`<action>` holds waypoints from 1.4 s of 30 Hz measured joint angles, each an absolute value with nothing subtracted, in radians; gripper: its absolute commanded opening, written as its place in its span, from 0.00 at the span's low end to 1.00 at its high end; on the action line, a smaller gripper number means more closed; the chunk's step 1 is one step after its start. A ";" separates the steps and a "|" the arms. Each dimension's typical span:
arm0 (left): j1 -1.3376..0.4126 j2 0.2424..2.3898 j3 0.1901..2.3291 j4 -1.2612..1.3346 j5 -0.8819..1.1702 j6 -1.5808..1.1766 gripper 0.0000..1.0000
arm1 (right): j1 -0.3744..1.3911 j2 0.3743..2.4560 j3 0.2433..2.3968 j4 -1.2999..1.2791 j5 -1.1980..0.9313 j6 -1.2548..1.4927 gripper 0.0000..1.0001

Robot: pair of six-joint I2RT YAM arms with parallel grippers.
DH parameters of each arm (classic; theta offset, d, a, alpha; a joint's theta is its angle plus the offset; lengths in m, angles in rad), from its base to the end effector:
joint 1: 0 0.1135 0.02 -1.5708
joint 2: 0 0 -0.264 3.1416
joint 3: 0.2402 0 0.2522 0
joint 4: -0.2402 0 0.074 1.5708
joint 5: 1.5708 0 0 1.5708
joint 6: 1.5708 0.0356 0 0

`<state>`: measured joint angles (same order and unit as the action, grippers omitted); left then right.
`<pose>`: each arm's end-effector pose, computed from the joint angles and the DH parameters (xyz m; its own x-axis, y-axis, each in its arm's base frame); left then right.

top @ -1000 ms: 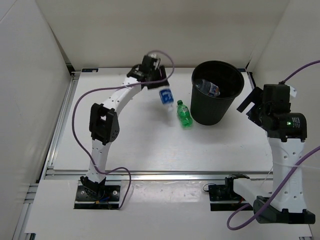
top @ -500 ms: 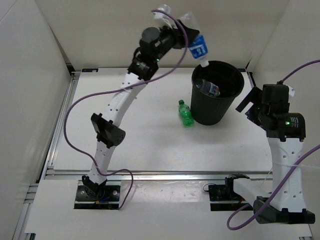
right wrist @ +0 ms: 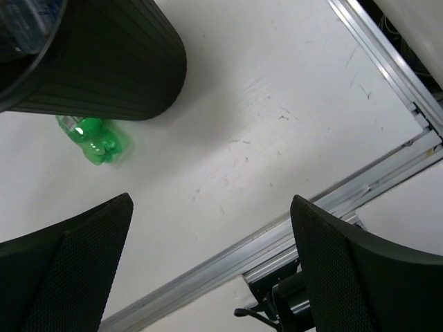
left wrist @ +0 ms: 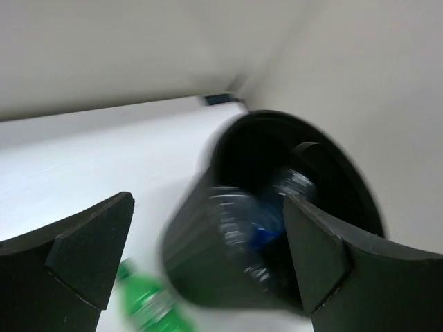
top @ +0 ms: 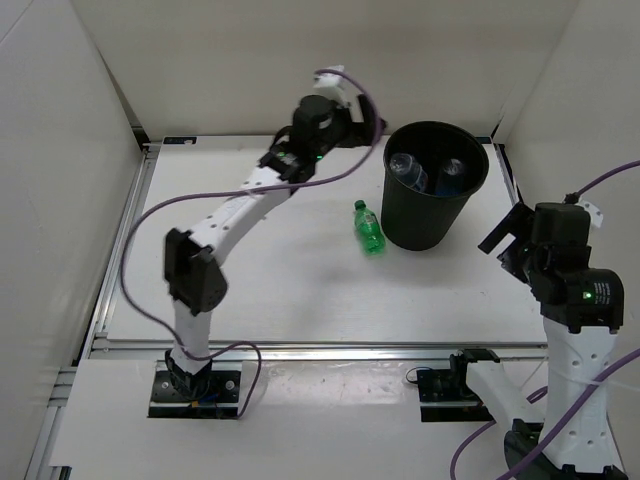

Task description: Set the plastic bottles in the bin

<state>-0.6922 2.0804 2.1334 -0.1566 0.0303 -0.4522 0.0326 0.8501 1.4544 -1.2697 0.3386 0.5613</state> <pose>0.3836 -0.3194 0.4055 -0.3605 -0.2685 -0.8933 0.5599 0.7037 -0.4374 0.0982 -0.0086 0.4340 -0.3997 0.4893 -0.7751 0.5235 0.8160 0.2451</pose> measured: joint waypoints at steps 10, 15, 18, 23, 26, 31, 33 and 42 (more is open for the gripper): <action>-0.304 1.640 1.569 -0.092 0.238 -0.560 1.00 | 0.033 0.851 1.336 -1.271 0.310 0.623 0.99; -0.334 1.848 1.562 -0.100 0.412 -0.581 1.00 | 0.033 0.871 1.334 -1.254 0.304 0.622 0.99; -0.363 1.980 1.567 -0.118 0.464 -0.592 1.00 | 0.033 0.879 1.335 -1.253 0.304 0.615 0.99; -0.394 2.133 1.596 -0.148 0.516 -0.627 1.00 | 0.033 0.883 1.343 -1.257 0.312 0.598 0.99; -0.406 2.172 1.623 -0.157 0.542 -0.641 1.00 | 0.033 0.882 1.356 -1.267 0.321 0.591 0.99; -0.429 2.229 1.723 -0.149 0.569 -0.664 1.00 | 0.033 0.876 1.367 -1.290 0.342 0.576 0.99; -0.444 2.253 1.764 -0.141 0.579 -0.675 1.00 | 0.033 0.876 1.367 -1.293 0.347 0.572 0.99; -0.508 2.355 1.822 -0.133 0.628 -0.720 1.00 | 0.033 0.884 1.367 -1.309 0.358 0.564 0.99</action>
<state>-0.5076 2.3550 1.8225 -0.1326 0.6277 -0.7197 0.0326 0.8837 1.3670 -1.3090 0.3580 0.5644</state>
